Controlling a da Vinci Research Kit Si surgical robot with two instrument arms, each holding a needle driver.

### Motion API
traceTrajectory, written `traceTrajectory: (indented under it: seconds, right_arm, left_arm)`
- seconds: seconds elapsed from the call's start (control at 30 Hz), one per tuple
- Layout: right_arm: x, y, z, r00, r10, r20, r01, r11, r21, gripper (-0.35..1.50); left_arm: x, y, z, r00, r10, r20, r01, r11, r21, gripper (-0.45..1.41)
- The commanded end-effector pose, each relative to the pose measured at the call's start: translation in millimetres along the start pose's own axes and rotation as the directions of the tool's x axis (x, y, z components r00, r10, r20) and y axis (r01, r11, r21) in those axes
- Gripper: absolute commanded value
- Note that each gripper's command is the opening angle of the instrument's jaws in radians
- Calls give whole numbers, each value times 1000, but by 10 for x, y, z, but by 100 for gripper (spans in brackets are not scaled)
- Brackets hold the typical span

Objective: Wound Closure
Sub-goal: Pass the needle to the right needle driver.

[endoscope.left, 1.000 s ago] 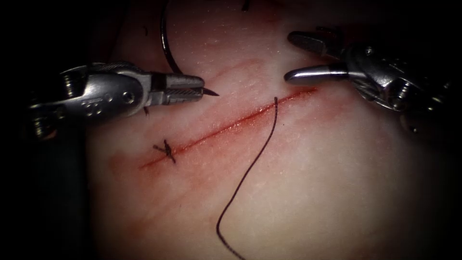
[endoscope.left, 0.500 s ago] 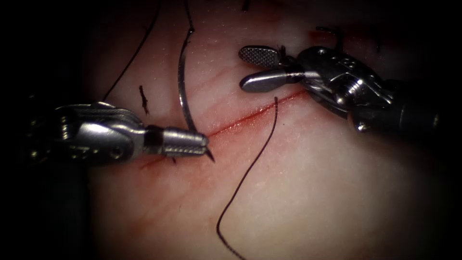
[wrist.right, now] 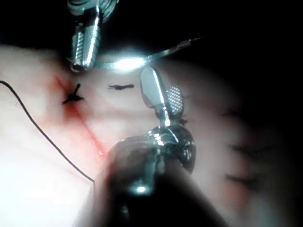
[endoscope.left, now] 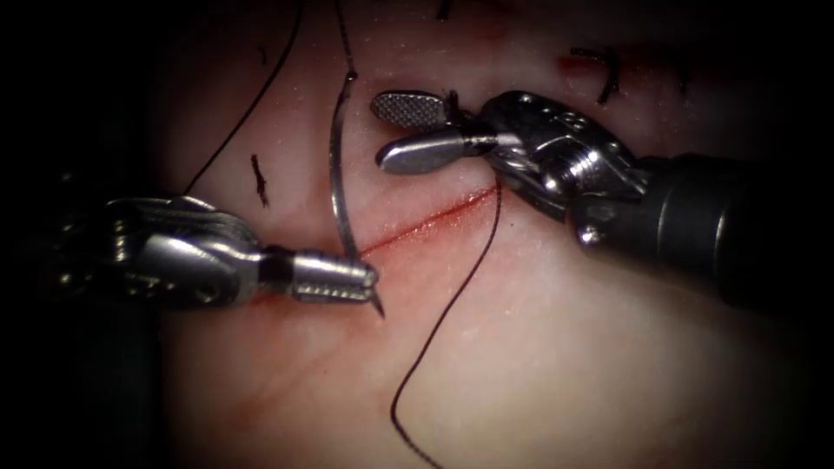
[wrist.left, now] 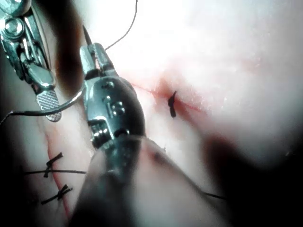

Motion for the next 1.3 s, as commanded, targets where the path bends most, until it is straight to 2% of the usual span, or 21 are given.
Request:
traceTrajectory:
  seconds: [0.03,0.4,0.73,0.97,1.17,1.27,1.3]
  right_arm:
    - [0,4,14,1000,-2,-2,2,1000,4,89]
    - [-2,-6,29,1000,20,2,-20,998,57,88]
    - [-7,-10,40,1000,19,3,-19,998,58,86]
    - [-8,-10,44,1000,18,3,-18,998,57,78]
    - [-8,-9,44,1000,18,0,-17,998,58,61]
    - [-8,-8,45,1000,17,-8,-16,998,62,37]
    - [-8,-8,45,1000,16,-15,-15,998,67,17]
  left_arm:
    - [-4,-4,6,1000,4,-5,-4,1000,-1,-35]
    - [-5,-3,-2,999,7,-39,-9,1000,-30,-35]
    - [-3,-2,1,999,3,-48,-5,999,-35,-35]
    - [-1,-2,5,999,-3,-50,1,999,-37,-35]
    - [-1,-2,5,999,-8,-52,6,999,-39,-35]
    - [-1,-2,5,999,-8,-50,6,999,-37,-35]
    - [-1,-2,5,999,-8,-50,6,999,-37,-35]
